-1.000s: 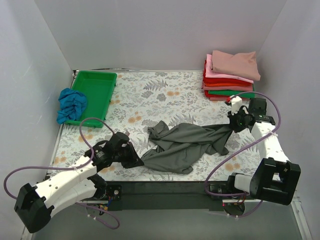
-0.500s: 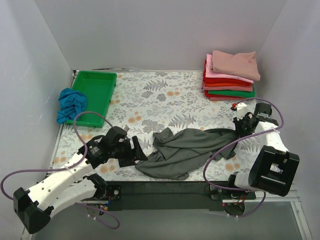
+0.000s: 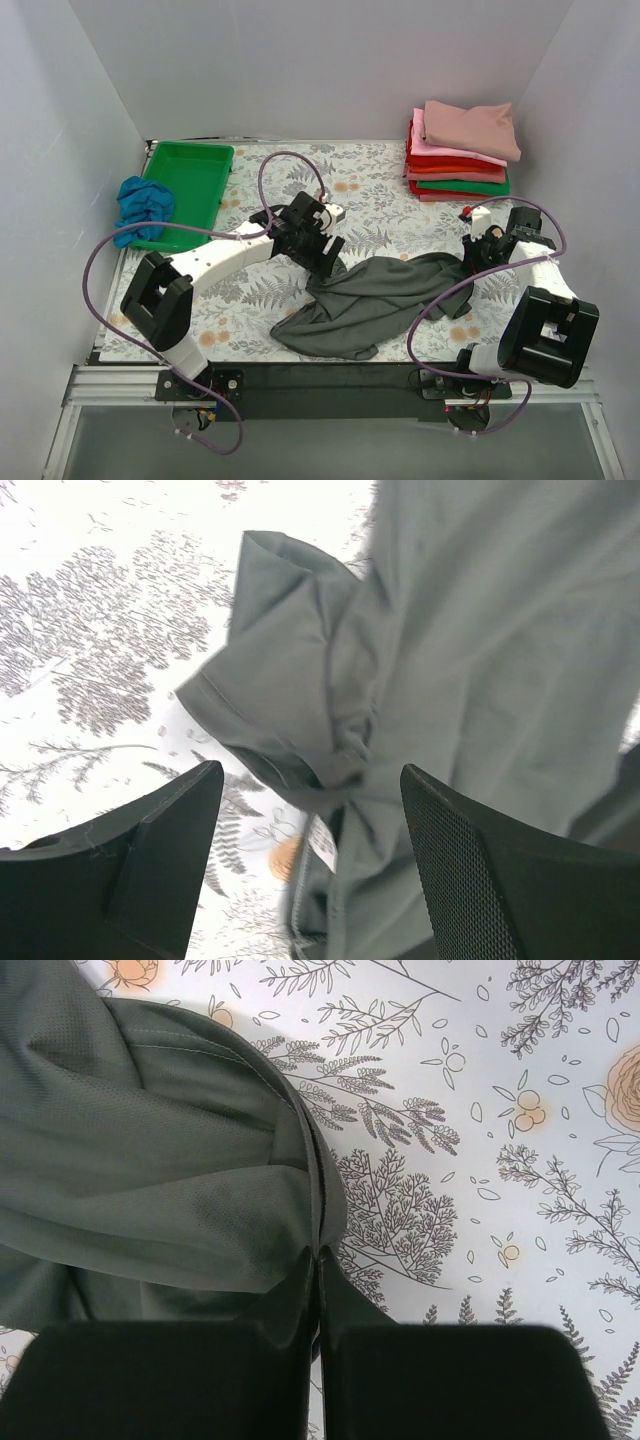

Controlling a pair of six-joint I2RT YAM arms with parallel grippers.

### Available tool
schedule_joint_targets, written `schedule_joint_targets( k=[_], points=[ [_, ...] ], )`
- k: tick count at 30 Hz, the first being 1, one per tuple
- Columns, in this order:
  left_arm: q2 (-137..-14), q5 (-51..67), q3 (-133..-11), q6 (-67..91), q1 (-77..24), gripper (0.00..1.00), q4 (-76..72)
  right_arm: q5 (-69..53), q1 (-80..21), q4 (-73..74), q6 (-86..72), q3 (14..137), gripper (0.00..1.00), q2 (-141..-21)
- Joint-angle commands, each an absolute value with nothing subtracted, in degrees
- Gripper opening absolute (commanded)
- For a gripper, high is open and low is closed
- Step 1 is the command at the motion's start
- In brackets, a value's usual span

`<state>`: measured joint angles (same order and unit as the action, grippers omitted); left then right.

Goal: Fold and stack the t-shirts
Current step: Flatten the tshirt out

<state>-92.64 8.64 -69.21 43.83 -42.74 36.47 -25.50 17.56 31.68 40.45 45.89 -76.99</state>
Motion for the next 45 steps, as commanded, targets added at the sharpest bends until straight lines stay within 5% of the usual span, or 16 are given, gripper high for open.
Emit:
schedule_joint_targets(
  k=[1, 6, 9, 10, 12, 30, 45],
  points=[
    [-94.2, 3.8, -73.0, 44.0, -42.9, 0.7, 39.6, -28.4, 17.7, 32.4, 40.2, 46.1, 0.01, -77.7],
    [-97.7, 1.9, -72.0, 53.5, -42.9, 0.63, 38.7, -28.9, 17.7, 32.3, 40.1, 46.1, 0.01, -78.3],
    [-99.4, 4.1, -71.9, 56.4, -42.9, 0.44, 38.6, -28.9, 17.7, 32.4, 40.1, 46.3, 0.01, -78.0],
    [-99.5, 4.7, -71.9, 57.0, -42.8, 0.24, 38.6, -28.7, 17.7, 32.5, 40.1, 46.4, 0.01, -77.9],
    [-99.1, 6.0, -71.7, 57.6, -42.8, 0.0, 38.5, -28.7, 17.7, 32.8, 40.3, 46.8, 0.01, -77.3],
    [-66.4, -6.9, -83.8, 61.4, -40.2, 0.0, 33.9, -40.7, 16.6, 47.4, 46.1, 84.8, 0.01, -63.2],
    [-52.1, -4.7, -97.2, 59.2, -40.2, 0.0, 24.9, -33.1, 16.6, 39.6, 32.5, 111.3, 0.01, -57.4]
  ],
)
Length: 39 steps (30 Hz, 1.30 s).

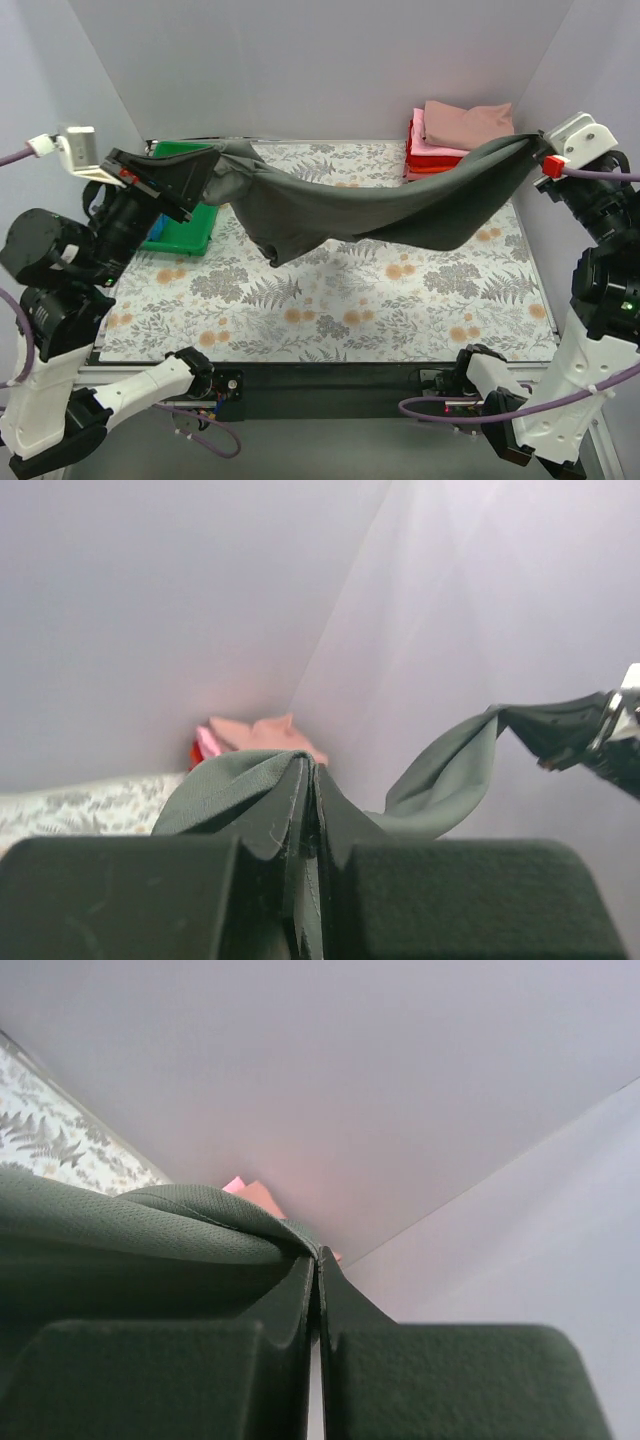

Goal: Fold and stack the t-shirts
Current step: Flatten the tshirt out

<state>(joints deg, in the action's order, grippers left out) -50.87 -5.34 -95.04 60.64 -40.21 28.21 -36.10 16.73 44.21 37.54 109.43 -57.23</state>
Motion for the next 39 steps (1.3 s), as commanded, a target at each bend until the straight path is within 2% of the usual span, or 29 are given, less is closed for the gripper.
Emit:
schedule_joint_targets(
  k=[1, 6, 11, 12, 15, 16, 17, 18, 19, 20, 21, 23, 25, 28, 32, 36, 39],
  points=[
    [-53.3, -4.9, -98.3, 59.0, -40.3, 0.0, 24.7, -33.0, 16.6, 38.9, 30.7, 111.3, 0.01, -57.4],
    [-56.9, -15.7, -95.6, 58.1, -40.3, 0.0, 22.2, -34.4, 16.6, 34.7, 25.6, 105.3, 0.01, -59.8],
    [-63.7, -24.2, -85.6, 60.3, -39.7, 0.0, 19.2, -38.0, 15.9, 26.0, 20.5, 88.1, 0.01, -62.7],
    [-65.1, -23.6, -84.0, 60.9, -38.7, 0.0, 18.6, -35.4, 13.6, 24.9, 20.7, 85.5, 0.01, -63.3],
    [-73.3, -11.5, -76.6, 69.9, -28.0, 0.0, 15.4, -28.5, 4.8, 18.7, 22.8, 74.4, 0.01, -65.4],
    [-76.2, -4.2, -75.5, 73.5, -22.2, 0.0, 14.0, -21.7, 2.3, 16.4, 23.1, 71.0, 0.01, -66.1],
    [-79.4, -2.1, -75.2, 74.9, -20.3, 0.13, 12.6, -18.4, 0.6, 14.1, 23.1, 68.6, 0.12, -68.2],
    [-87.5, 0.8, -77.4, 75.1, -18.8, 0.33, 12.3, -12.7, -1.9, 10.8, 22.9, 65.9, 0.27, -70.0],
    [-91.3, 3.2, -80.0, 75.1, -17.0, 0.58, 13.0, -9.8, -2.4, 10.5, 22.2, 66.2, 0.4, -71.9],
    [-95.3, 4.2, -84.4, 74.2, -16.6, 0.72, 14.9, -7.4, -2.4, 10.9, 21.5, 67.0, 0.59, -75.4],
    [-98.1, 4.0, -88.3, 73.1, -16.6, 0.81, 20.3, -5.2, -2.2, 11.5, 21.4, 68.5, 0.65, -76.4],
    [-101.2, 2.0, -98.1, 69.4, -16.7, 0.82, 26.3, -4.2, -1.3, 12.8, 22.1, 68.4, 0.71, -75.3],
    [-100.0, -1.7, -101.2, 67.0, -16.7, 0.83, 28.7, -6.8, -0.6, 14.5, 23.7, 66.0, 0.73, -73.1],
    [-92.2, -1.1, -96.1, 65.4, -16.6, 0.84, 31.2, -15.0, -0.5, 23.9, 28.3, 63.2, 0.77, -70.5],
    [-74.9, 4.5, -72.2, 70.7, -16.6, 0.84, 34.0, -22.6, -0.6, 30.4, 33.0, 55.1, 0.78, -67.2],
    [-61.0, 11.3, -53.9, 78.6, -16.7, 0.83, 35.7, -25.0, 4.5, 31.0, 33.4, 49.8, 0.78, -65.5],
    [-53.4, 16.7, -44.7, 83.4, -17.0, 0.83, 37.1, -25.8, 8.2, 31.6, 34.3, 48.9, 0.78, -66.7]
  ],
)
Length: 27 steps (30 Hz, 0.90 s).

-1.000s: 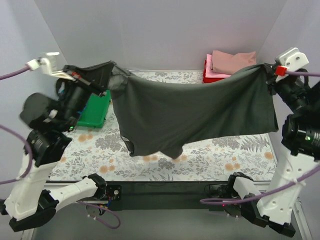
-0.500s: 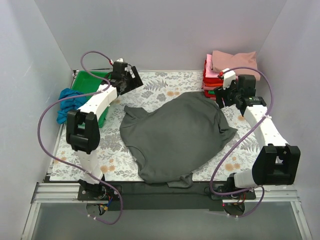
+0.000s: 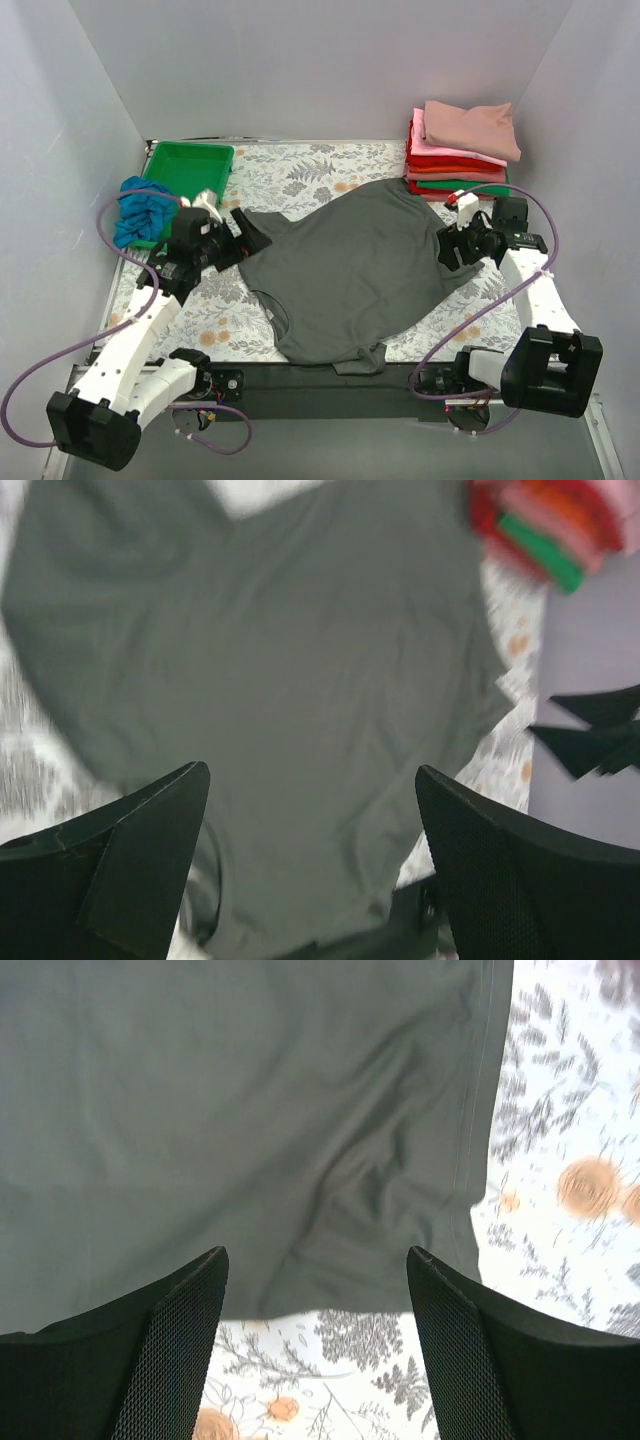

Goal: Fold and stack the t-shirts
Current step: Flatten the tshirt out

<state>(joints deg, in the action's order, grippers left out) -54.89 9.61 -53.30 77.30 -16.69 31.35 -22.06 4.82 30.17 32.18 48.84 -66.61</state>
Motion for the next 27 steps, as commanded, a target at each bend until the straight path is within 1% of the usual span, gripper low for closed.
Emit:
schedule_joint_targets(
  k=[1, 3, 6, 7, 10, 14, 18, 20, 21, 24, 25, 27],
  points=[
    [-52.4, 16.6, -43.3, 85.1, -17.0, 0.83, 37.6, -26.0, 9.1, 31.8, 34.7, 49.0, 0.78, -68.1],
    [-51.1, 16.1, -40.0, 86.0, -17.1, 0.82, 38.3, -25.8, 11.2, 32.5, 35.2, 49.7, 0.78, -70.0],
    [-53.8, 16.7, -38.7, 86.0, -17.1, 0.81, 38.9, -24.4, 12.5, 33.3, 35.5, 51.0, 0.77, -74.3],
    [-56.9, 17.6, -38.8, 85.8, -17.1, 0.79, 39.1, -23.7, 12.6, 33.3, 35.5, 51.2, 0.77, -76.2],
    [-60.8, 19.8, -38.2, 84.9, -17.5, 0.74, 37.7, -22.0, 13.1, 33.1, 35.3, 52.2, 0.76, -81.0],
    [-61.2, 17.6, -39.3, 83.4, -17.8, 0.73, 37.0, -20.0, 13.4, 32.4, 35.1, 54.2, 0.71, -87.4],
    [-58.9, 12.9, -43.1, 78.2, -17.8, 0.73, 37.8, -17.3, 13.6, 31.2, 35.0, 55.5, 0.69, -91.3],
    [-57.8, 12.2, -44.4, 76.2, -17.8, 0.74, 36.3, -16.6, 13.5, 30.9, 35.2, 55.8, 0.64, -93.2],
    [-56.9, 11.7, -45.7, 75.6, -17.7, 0.75, 35.7, -16.0, 13.6, 31.0, 35.5, 55.7, 0.61, -93.7],
    [-57.2, 9.1, -48.2, 74.6, -17.6, 0.79, 34.4, -14.3, 13.8, 31.5, 36.6, 54.0, 0.42, -94.6],
    [-57.7, 8.4, -48.9, 74.4, -17.6, 0.8, 34.2, -14.0, 14.0, 31.9, 38.0, 53.4, 0.28, -94.3],
    [-58.6, 6.7, -50.3, 74.1, -17.4, 0.8, 33.9, -12.8, 14.8, 33.1, 39.6, 51.1, 0.15, -93.5]
  ],
)
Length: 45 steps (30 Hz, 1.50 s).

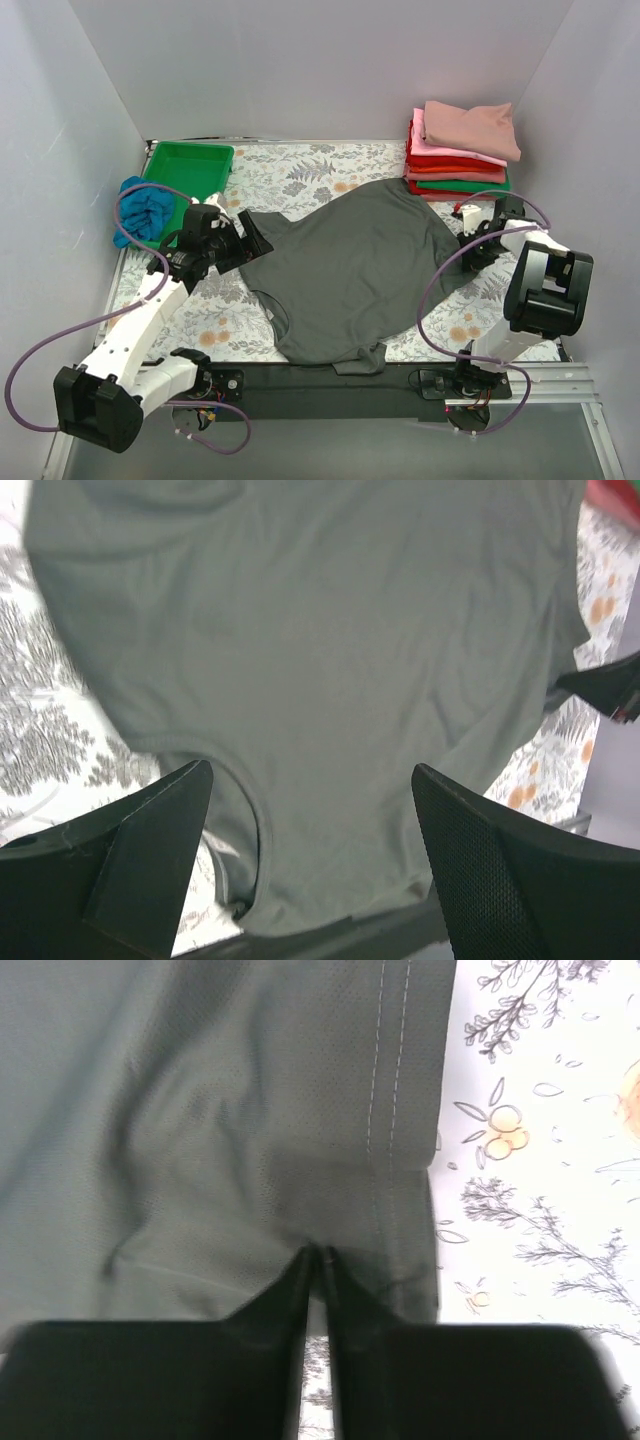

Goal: Fold and stack the t-shirts
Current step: Flatten the tshirt out

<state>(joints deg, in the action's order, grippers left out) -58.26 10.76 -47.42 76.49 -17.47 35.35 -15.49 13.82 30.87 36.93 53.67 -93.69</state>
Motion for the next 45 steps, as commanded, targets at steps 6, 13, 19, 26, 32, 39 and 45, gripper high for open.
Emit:
schedule_joint_targets(
  k=[6, 13, 19, 26, 32, 39, 45],
  points=[
    [-62.7, 5.8, -51.6, 73.1, -16.4, 0.79, 32.1, -7.8, 20.6, 37.0, 49.4, 43.3, 0.01, -86.5],
    [-69.2, 6.1, -54.6, 71.6, -15.1, 0.79, 28.7, -1.1, 28.5, 42.7, 61.5, 36.8, 0.01, -76.1],
    [-79.8, 9.3, -63.3, 65.4, -14.2, 0.77, 27.0, -0.3, 31.2, 48.3, 65.6, 36.9, 0.01, -74.9],
    [-98.3, 14.2, -76.6, 59.2, -13.6, 0.64, 30.1, -4.0, 33.0, 53.6, 66.3, 42.9, 0.13, -75.1],
    [-113.0, 17.9, -85.9, 55.4, -13.5, 0.44, 34.1, -19.4, 33.1, 60.1, 63.7, 54.7, 0.51, -76.0],
    [-116.6, 15.5, -85.0, 55.5, -14.1, 0.43, 36.1, -32.2, 31.6, 62.8, 61.1, 58.2, 0.52, -78.3],
    [-117.8, 20.1, -82.4, 55.2, -15.1, 0.11, 36.1, -36.2, 30.5, 62.8, 59.9, 57.0, 0.52, -77.3]
  ],
)
